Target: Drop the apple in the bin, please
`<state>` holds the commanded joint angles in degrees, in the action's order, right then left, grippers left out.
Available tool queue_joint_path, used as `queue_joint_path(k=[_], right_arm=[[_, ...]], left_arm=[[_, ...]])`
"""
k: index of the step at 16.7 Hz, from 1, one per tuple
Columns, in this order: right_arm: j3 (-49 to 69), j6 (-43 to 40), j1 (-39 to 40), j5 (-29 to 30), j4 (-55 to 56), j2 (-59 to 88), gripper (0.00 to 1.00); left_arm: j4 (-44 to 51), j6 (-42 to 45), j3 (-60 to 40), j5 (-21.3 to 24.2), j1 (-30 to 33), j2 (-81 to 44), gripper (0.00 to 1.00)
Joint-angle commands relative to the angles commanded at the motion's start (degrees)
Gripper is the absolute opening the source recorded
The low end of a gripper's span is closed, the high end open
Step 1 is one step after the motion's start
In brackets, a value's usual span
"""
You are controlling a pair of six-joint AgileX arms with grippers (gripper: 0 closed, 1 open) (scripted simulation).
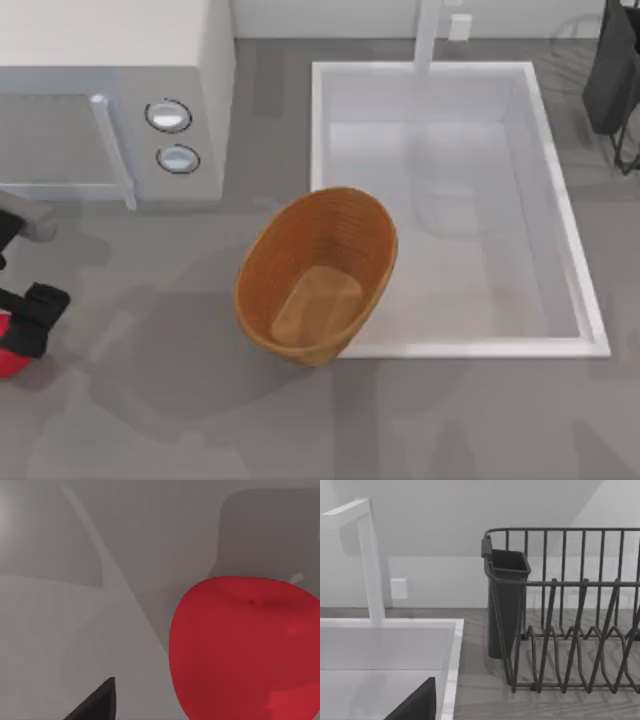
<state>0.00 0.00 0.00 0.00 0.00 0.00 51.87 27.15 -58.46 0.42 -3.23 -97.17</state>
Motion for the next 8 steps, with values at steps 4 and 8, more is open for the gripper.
queue_joint_path(k=[4,8], right_arm=[[0.0,0.0,0.0,0.0,0.0,0.0,1.0],[0.0,0.0,0.0,0.0,0.0,0.0,1.0]], left_arm=[[-9.8,0.2,4.8,0.0,-0.1,-4.2,1.0],[-12.3,0.3,6.3,0.0,-0.1,-5.7,1.0]])
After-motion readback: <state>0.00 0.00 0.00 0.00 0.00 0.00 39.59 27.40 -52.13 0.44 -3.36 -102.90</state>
